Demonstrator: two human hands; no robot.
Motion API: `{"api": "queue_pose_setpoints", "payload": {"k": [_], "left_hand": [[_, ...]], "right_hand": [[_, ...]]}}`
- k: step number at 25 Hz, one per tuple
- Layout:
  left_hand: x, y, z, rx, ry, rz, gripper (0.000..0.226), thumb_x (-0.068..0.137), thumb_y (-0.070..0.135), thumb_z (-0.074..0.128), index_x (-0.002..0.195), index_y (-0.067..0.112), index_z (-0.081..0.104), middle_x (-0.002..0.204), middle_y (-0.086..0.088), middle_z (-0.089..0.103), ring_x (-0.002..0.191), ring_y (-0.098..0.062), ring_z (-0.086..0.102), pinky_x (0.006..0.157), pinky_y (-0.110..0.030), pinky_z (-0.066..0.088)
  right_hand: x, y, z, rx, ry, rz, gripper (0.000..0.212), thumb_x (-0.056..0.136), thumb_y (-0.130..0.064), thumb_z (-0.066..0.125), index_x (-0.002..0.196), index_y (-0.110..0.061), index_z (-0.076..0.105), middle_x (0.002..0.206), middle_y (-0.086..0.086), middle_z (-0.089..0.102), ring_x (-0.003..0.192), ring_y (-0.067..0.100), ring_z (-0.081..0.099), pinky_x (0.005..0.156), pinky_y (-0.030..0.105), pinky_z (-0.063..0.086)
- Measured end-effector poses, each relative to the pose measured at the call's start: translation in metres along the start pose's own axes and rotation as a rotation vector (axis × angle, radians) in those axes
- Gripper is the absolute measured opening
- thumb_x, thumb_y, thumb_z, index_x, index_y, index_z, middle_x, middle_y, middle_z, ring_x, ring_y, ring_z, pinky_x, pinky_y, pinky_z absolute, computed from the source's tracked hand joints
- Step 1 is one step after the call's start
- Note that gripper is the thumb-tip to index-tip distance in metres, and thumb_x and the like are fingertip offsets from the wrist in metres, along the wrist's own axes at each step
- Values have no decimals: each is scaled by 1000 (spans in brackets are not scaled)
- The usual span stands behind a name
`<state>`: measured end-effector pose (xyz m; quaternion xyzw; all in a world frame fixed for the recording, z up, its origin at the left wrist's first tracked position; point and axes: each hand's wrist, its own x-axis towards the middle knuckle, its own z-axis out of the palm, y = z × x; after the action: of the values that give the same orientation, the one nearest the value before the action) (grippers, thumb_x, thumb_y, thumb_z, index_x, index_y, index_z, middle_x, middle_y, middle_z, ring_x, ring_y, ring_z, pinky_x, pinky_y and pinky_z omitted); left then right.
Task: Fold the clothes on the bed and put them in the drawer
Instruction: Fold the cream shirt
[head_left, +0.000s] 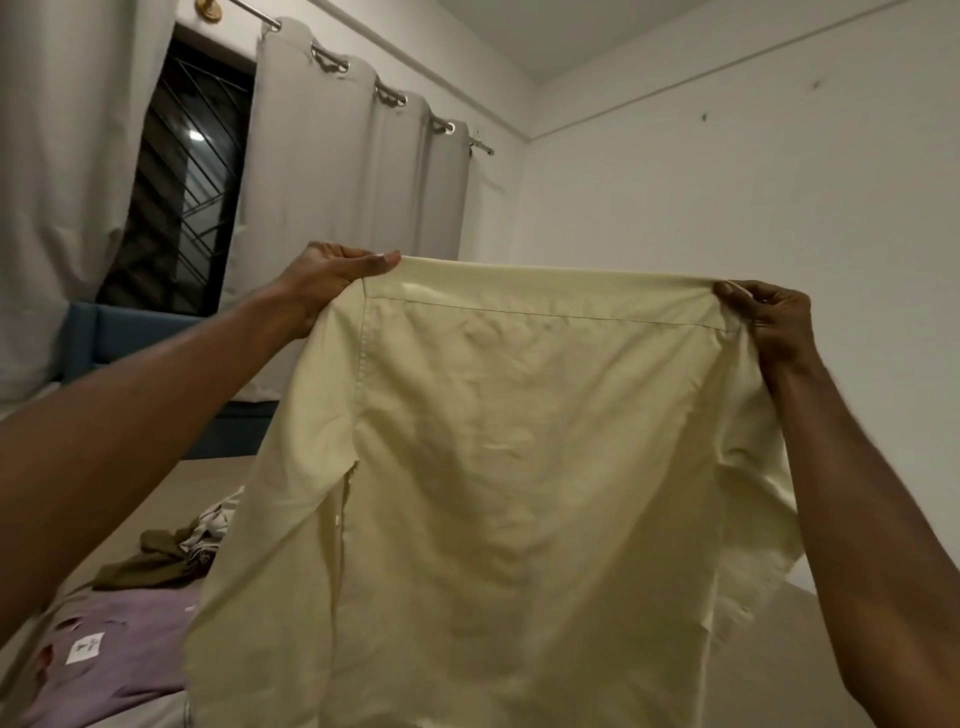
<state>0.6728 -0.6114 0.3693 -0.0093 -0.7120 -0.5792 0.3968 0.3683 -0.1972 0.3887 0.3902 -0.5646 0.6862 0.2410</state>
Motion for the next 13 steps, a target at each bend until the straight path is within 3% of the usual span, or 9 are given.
{"api": "queue_pose_setpoints", "payload": {"k": [3, 7, 10, 13], "left_hand": [[3, -15, -4, 94, -18, -82, 23, 77, 34, 87, 87, 14, 83, 93, -9, 79, 79, -20, 75, 75, -34, 64], [14, -83, -5, 208, -42, -231, 14, 80, 31, 83, 78, 17, 83, 84, -3, 79, 69, -14, 74, 62, -25, 60], [29, -172, -7, 251, -65, -343, 16, 85, 26, 80, 80, 11, 81, 76, -4, 77, 61, -13, 70, 57, -22, 57], [40, -293, -7, 385, -52, -383, 20, 89, 26, 79, 87, 6, 81, 80, -5, 76, 67, -12, 68, 63, -23, 54]], "right_hand": [[-3, 14, -3, -55, -70, 65, 30, 88, -22, 80, 110, -2, 76, 84, -7, 77, 81, 9, 71, 75, 20, 57], [-10, 83, 6, -123, -167, 221, 26, 92, -18, 75, 114, -4, 75, 90, -4, 76, 82, 7, 71, 78, 19, 59], [-17, 177, 26, -176, -234, 346, 18, 95, -10, 69, 112, -6, 74, 84, -8, 76, 76, 3, 70, 72, 15, 57], [-38, 302, 53, -258, -319, 469, 11, 93, -8, 70, 98, -12, 79, 79, -5, 77, 73, 10, 70, 74, 24, 59]]}}
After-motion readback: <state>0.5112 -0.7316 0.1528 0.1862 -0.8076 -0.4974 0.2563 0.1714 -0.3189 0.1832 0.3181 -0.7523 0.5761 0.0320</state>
